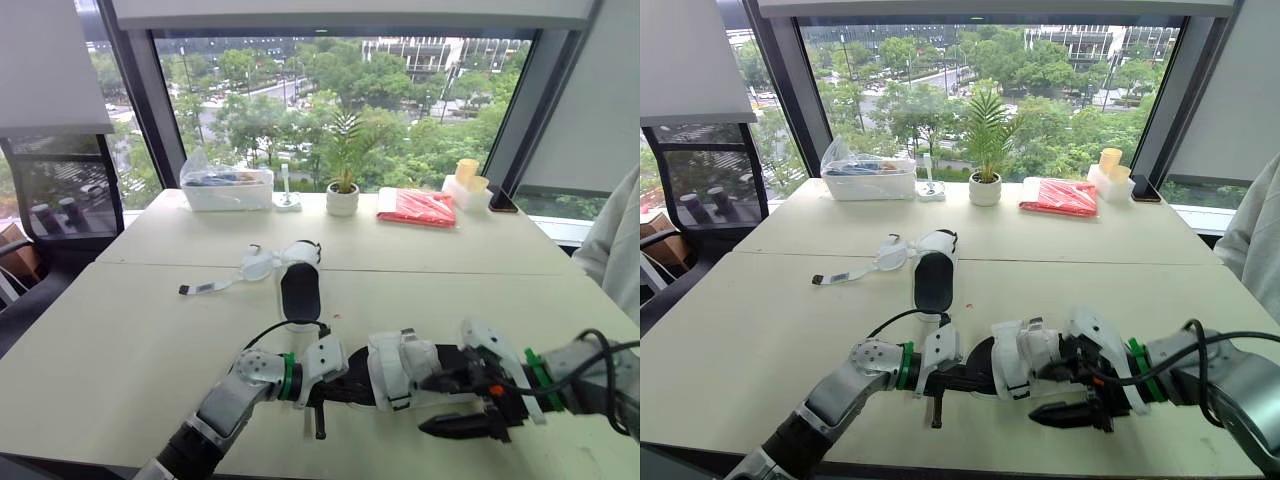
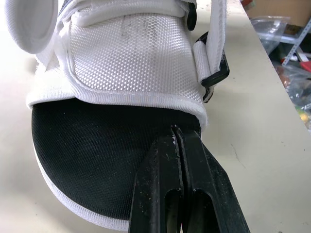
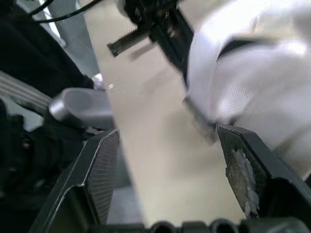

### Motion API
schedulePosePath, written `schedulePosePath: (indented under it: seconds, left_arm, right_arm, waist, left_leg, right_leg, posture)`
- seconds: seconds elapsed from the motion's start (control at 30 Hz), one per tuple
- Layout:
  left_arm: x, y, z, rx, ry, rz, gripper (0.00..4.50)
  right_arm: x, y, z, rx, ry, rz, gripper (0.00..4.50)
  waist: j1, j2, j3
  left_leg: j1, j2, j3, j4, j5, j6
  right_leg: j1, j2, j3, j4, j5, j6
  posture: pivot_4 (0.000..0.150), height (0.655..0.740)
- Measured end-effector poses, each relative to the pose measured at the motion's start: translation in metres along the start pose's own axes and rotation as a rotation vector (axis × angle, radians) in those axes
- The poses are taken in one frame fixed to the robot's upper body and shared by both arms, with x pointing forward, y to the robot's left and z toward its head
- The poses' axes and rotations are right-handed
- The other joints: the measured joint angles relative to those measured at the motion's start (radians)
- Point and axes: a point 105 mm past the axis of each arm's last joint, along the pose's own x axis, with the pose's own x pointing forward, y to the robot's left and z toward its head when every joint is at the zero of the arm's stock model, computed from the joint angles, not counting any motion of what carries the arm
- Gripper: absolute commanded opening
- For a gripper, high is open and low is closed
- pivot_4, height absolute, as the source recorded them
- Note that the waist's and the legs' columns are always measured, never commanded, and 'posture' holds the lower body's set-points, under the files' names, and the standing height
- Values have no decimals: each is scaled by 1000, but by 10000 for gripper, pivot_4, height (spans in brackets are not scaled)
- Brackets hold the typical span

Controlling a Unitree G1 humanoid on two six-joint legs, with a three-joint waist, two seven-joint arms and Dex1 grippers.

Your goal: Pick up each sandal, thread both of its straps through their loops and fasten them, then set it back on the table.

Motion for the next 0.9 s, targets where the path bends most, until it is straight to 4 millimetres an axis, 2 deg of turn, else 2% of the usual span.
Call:
schedulePosePath:
  seconds: [0.1,0.17,0.3,0.9]
  left_arm:
    - [0,0,-1,-2,1,-1,0]
    - [0,1,-1,-3,3,-1,0]
    - [0,1,-1,-2,3,-6,0]
    - [-1,1,-2,-4,5,-8,0]
  right_arm:
    - [9,3,-19,84,-25,-22,34120]
    - [15,2,-25,95,-40,-46,34120]
    - [24,-2,-24,41,-70,-90,34120]
    - [37,-8,-19,-51,-108,-118,34120]
  waist:
    - [0,0,0]
    - [-1,0,0]
    - [-2,0,0]
    - [-3,-1,0]
  left_leg:
    - [2,0,0,0,0,0]
    - [4,0,1,0,0,0]
    - [5,0,1,0,0,0]
    - [6,0,1,0,0,0]
  right_leg:
    - [2,0,0,0,0,0]
    - [4,0,1,0,0,0]
    - [5,2,1,0,0,0]
    - [5,2,1,0,0,0]
  posture:
    - [1500,7400]
    - [1500,7400]
    - [1500,7400]
    - [1500,7400]
